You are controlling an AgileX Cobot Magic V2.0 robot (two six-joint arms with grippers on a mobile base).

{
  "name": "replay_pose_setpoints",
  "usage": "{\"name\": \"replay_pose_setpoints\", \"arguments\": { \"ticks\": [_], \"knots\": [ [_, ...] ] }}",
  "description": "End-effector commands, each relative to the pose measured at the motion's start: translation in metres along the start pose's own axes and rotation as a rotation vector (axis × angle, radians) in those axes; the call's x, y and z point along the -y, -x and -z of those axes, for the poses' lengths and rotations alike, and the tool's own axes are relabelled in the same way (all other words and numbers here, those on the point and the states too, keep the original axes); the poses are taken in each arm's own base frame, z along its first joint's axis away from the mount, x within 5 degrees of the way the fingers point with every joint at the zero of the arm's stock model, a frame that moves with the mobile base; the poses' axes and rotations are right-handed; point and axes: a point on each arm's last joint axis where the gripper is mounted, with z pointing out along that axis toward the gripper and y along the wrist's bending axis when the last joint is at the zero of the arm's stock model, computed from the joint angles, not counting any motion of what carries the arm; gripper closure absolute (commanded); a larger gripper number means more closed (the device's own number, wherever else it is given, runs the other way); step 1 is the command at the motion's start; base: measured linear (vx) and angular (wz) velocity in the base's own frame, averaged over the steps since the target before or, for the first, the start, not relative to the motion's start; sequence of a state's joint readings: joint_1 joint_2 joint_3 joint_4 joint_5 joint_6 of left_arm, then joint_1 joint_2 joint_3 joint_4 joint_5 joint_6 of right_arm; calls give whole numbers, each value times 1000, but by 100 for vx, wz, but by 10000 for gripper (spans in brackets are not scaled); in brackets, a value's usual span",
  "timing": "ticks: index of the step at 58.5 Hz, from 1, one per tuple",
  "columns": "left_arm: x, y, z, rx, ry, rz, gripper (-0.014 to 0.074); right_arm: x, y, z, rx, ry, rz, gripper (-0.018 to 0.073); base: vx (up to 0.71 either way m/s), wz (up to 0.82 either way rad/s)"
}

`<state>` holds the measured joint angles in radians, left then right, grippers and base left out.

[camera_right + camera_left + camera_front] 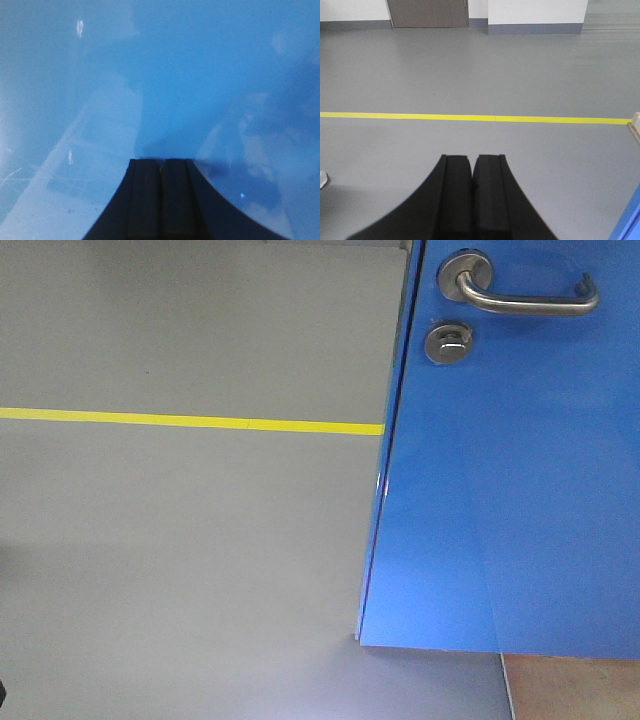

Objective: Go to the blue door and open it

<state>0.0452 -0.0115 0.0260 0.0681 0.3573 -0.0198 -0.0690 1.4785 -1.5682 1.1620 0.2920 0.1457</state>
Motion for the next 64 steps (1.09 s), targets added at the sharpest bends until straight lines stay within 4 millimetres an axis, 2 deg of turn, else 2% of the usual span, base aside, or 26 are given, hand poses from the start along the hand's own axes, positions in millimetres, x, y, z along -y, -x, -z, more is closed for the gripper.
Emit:
{"name": "replay_pose_setpoints", "arguments": {
  "ticks": [1,32,41,51,58,64],
  "knots": [
    [0,16,4,118,-4,9,524,-21,8,12,62,65,14,551,8,-2],
    [0,16,4,118,-4,9,524,-21,9,12,74,62,29,551,4,-2],
    [0,16,4,118,-4,9,524,-24,10,23,107,21,251,551,0,0],
    [0,16,4,118,-4,9,524,-14,7,46,99,-133,712,551,0,0],
    [0,16,4,118,-4,9,524,-3,1,78,85,-244,955,551,0,0],
    [0,16,4,118,-4,9,524,13,-10,111,73,-300,1059,551,0,0]
  ]
}}
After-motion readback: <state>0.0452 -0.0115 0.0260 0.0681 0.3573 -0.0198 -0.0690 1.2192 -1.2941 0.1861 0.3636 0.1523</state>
